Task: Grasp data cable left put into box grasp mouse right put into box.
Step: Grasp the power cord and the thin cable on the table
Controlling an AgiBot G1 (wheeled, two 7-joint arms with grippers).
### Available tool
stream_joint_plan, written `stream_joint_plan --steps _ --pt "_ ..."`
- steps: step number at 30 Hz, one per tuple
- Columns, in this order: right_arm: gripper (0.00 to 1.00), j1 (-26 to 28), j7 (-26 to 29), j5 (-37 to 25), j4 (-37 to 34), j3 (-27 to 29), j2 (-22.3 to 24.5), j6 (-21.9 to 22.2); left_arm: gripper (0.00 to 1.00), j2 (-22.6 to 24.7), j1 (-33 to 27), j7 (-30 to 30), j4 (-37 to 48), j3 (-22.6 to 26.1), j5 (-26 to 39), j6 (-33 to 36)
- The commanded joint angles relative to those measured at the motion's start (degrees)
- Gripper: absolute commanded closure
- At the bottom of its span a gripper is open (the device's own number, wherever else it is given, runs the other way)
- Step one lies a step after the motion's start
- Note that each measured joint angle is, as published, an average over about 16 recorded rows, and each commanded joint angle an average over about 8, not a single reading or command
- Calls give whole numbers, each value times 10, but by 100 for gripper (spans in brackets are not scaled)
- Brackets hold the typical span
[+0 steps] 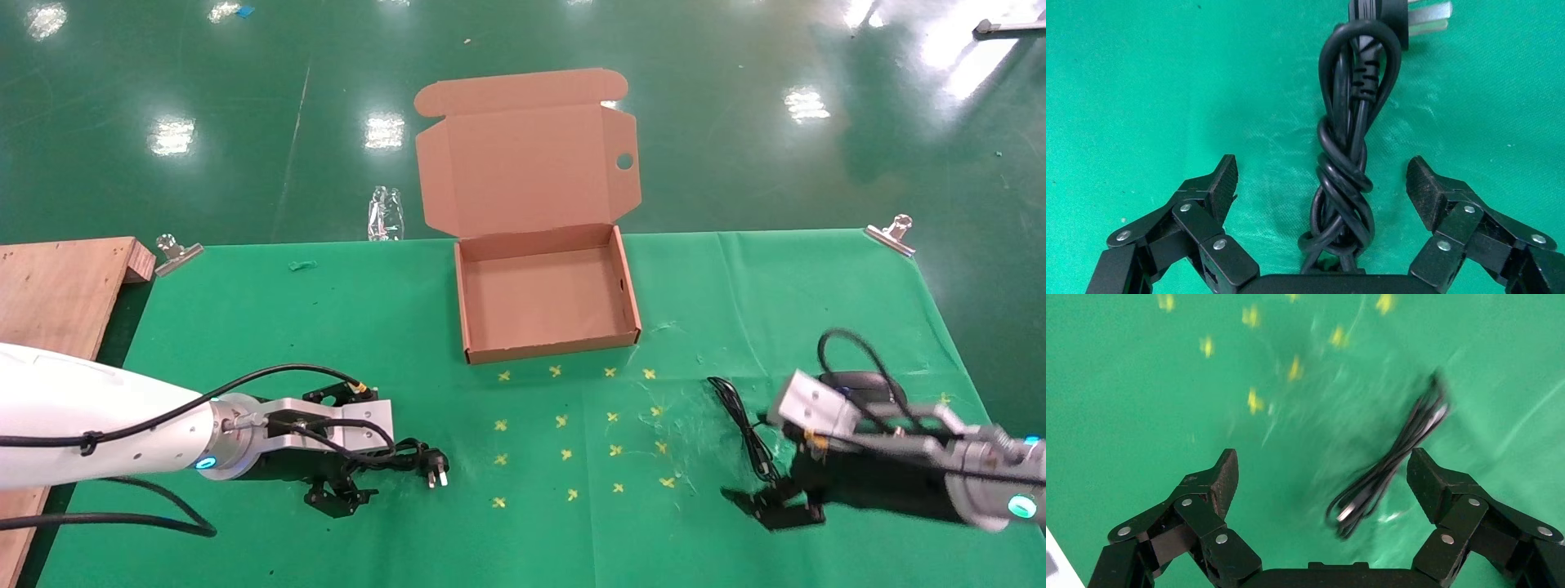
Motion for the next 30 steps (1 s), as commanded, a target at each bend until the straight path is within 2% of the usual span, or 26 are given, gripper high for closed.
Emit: stream_joint_plan --steps 1,10,28,29,30 --pt "0 -13 -6 0 -15 -3 -6 12 0 1 -1 3 3 0 -1 0" --pt "0 -41 -44 40 -69 15 -14 57 0 1 -1 3 3 0 -1 0" --pt "0 -67 -146 122 -164 55 -56 85 2 1 -1 3 3 0 -2 0" --pt "8 -68 -149 126 -166 57 -57 87 8 1 -1 3 3 0 -2 0" --pt "20 -69 -151 130 -167 60 -57 88 21 0 -1 3 3 0 -2 0"
